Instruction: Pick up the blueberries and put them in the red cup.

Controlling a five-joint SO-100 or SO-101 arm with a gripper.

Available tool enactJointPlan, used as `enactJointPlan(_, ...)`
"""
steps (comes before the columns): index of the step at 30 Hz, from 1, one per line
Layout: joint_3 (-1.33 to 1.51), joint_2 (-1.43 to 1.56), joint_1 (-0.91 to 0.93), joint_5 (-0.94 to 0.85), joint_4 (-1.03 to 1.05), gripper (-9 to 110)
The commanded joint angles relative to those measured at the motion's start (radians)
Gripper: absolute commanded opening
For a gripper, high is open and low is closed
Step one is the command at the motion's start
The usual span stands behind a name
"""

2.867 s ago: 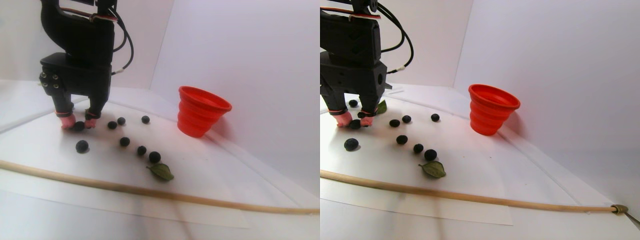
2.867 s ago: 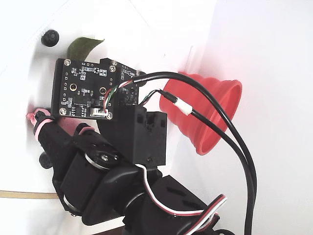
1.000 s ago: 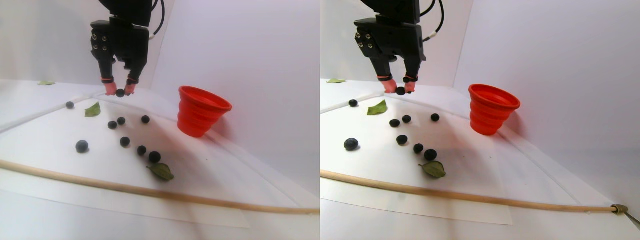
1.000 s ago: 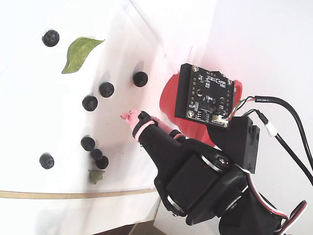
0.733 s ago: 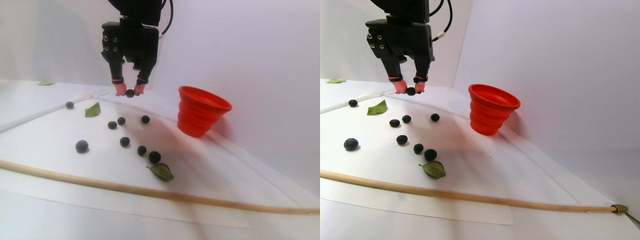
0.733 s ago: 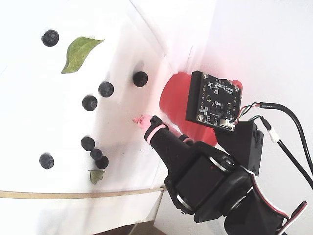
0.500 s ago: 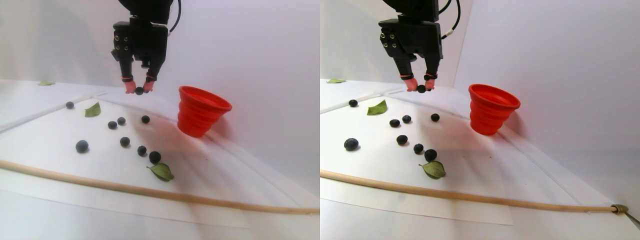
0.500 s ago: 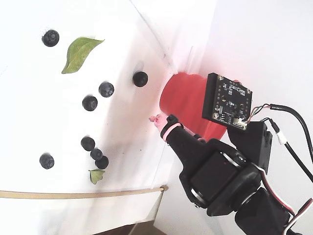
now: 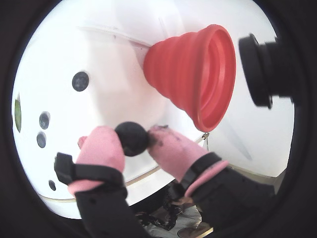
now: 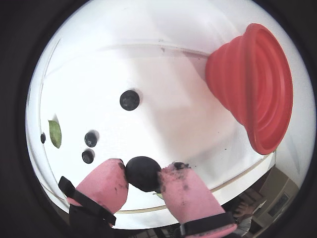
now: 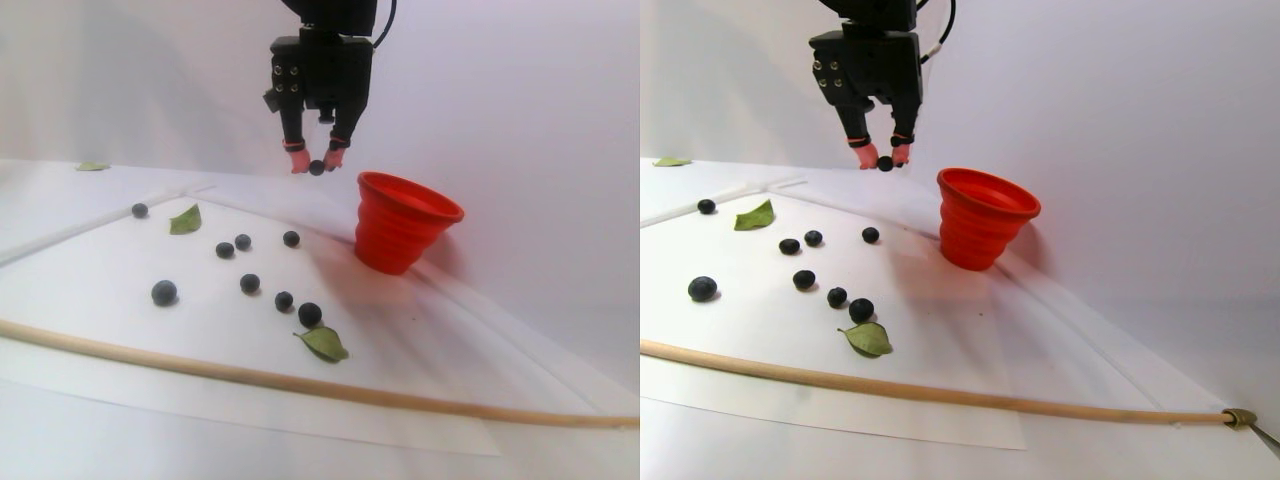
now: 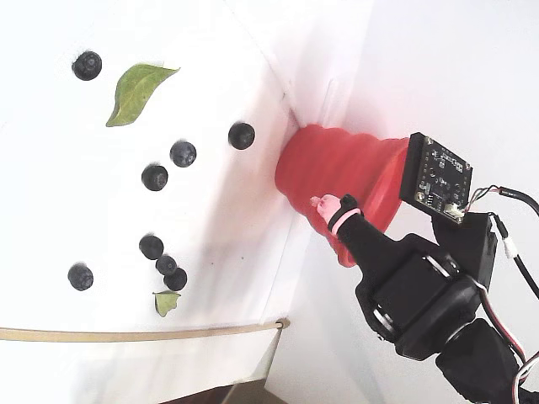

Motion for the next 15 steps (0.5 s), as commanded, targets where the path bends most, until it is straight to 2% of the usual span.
enactJointPlan(1,-0.08,0.087,0.066,-0.018,0.002,11)
enactJointPlan(15,-0.155,0.057,0.167,-0.049,0.023,11)
